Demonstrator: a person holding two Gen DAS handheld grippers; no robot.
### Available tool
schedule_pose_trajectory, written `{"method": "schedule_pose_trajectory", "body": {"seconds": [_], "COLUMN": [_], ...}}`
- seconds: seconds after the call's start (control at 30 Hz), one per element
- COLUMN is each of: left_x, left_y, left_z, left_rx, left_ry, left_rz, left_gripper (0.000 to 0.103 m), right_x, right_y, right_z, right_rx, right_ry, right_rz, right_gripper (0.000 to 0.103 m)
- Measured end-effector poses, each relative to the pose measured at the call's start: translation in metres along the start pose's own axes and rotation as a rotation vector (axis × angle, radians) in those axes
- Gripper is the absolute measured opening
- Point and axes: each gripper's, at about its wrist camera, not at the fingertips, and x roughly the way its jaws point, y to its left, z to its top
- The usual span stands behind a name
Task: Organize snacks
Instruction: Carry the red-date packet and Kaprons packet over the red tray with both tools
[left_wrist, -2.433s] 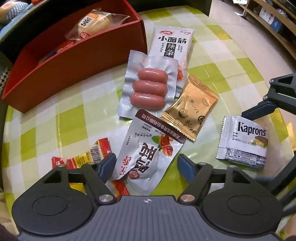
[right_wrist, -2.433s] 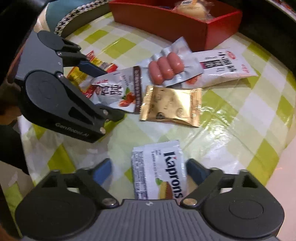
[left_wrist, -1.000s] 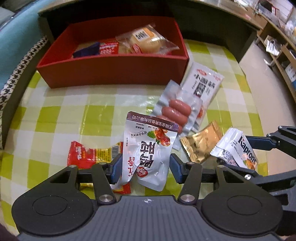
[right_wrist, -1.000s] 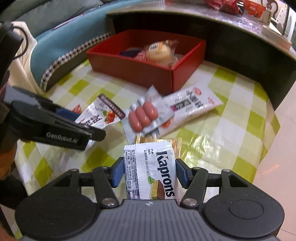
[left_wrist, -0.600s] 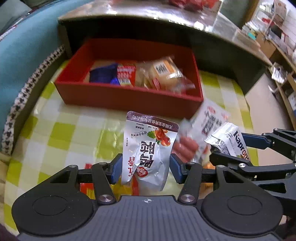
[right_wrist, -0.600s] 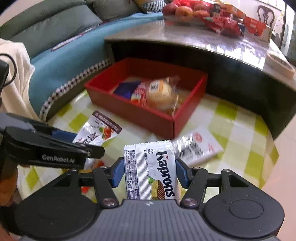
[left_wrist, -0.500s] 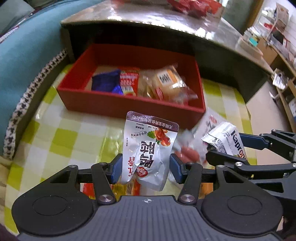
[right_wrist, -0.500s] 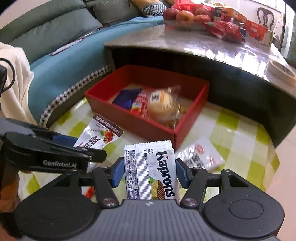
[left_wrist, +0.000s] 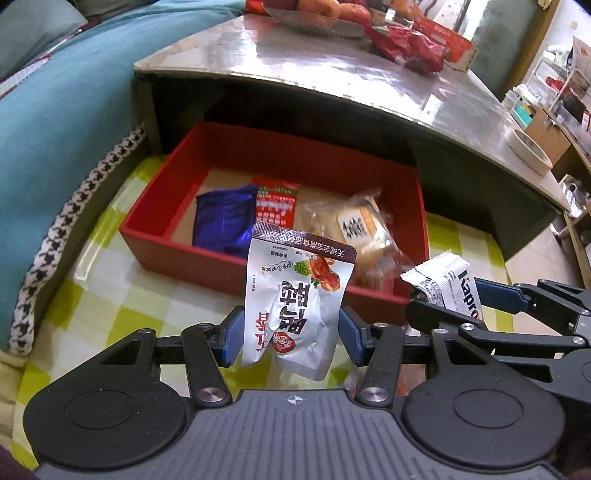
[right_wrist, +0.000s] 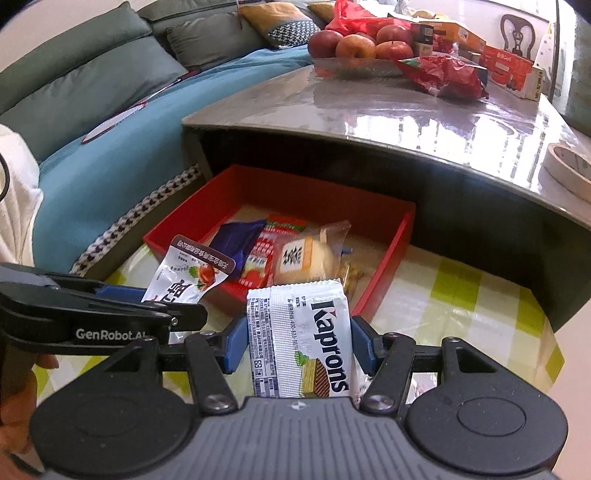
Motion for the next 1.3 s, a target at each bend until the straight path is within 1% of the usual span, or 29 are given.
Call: {"method": "schedule_pose_trajectory", "body": {"seconds": [0.47, 0.87, 1.3], "left_x": [0.028, 0.046, 0.055], "left_y": [0.011, 0.02, 0.02], "left_z": [0.03, 0.039, 0.043], "left_rx": [-0.035, -0.047, -0.047], "left_ry": [0.0, 0.009, 0.0], "left_rz": [0.057, 0.102, 0.13], "left_gripper": [0.061, 0.06, 0.061], "right_x": [0.041, 0.063, 0.069], "right_y": [-0.006, -0.005, -0.004], "right_z": [0.031, 0.036, 0.035], "right_rx": [0.04, 0.039, 0.051], "right_ry": [0.005, 0.021, 0.016], "right_rz": [0.0, -0.003, -0.01], "right_gripper": [0.061, 0.061, 0.061]}}
